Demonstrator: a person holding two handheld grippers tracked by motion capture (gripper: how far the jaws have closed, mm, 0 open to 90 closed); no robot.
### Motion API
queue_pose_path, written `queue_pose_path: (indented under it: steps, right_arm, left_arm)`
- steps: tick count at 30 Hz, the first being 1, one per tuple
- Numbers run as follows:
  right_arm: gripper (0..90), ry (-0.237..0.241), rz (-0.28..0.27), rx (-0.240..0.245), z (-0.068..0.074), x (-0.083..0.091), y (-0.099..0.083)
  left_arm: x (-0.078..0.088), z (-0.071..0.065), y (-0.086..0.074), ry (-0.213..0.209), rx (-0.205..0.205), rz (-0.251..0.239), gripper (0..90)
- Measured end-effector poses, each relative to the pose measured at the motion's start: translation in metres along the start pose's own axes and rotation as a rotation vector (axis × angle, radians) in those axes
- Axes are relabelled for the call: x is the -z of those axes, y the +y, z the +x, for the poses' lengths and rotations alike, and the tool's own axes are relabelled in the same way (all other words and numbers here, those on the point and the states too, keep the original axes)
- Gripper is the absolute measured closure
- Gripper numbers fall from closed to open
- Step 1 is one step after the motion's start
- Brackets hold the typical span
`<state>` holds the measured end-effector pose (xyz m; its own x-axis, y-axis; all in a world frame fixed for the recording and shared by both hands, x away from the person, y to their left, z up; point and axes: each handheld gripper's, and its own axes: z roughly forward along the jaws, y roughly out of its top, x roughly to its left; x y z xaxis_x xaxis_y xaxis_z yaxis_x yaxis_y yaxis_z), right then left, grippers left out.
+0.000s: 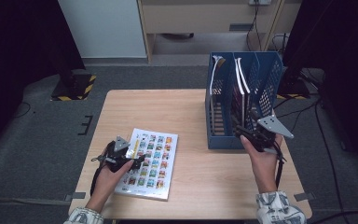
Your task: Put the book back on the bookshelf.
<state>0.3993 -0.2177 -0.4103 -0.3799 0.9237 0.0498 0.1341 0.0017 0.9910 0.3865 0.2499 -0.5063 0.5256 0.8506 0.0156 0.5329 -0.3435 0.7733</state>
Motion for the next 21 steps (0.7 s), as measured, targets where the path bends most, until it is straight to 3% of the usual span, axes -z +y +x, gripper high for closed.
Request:
queue_pose_path:
  steps: [6, 12, 21]
  right_arm:
    - [19.7, 0.048, 0.011, -0.019, 0.007, 0.002, 0.0]
    - [16.1, 0.08, 0.008, -0.009, 0.016, 0.003, -0.002]
    - [10.0, 0.143, 0.026, 0.046, 0.043, -0.001, -0.005]
  left_arm:
    - [0.0, 0.002, 0.0, 0.002, 0.011, -0.004, 4.2]
    - [0.0, 0.002, 0.0, 0.001, 0.009, 0.001, 4.3]
    - [-0.001, 0.001, -0.001, -0.002, 0.005, 0.004, 4.3]
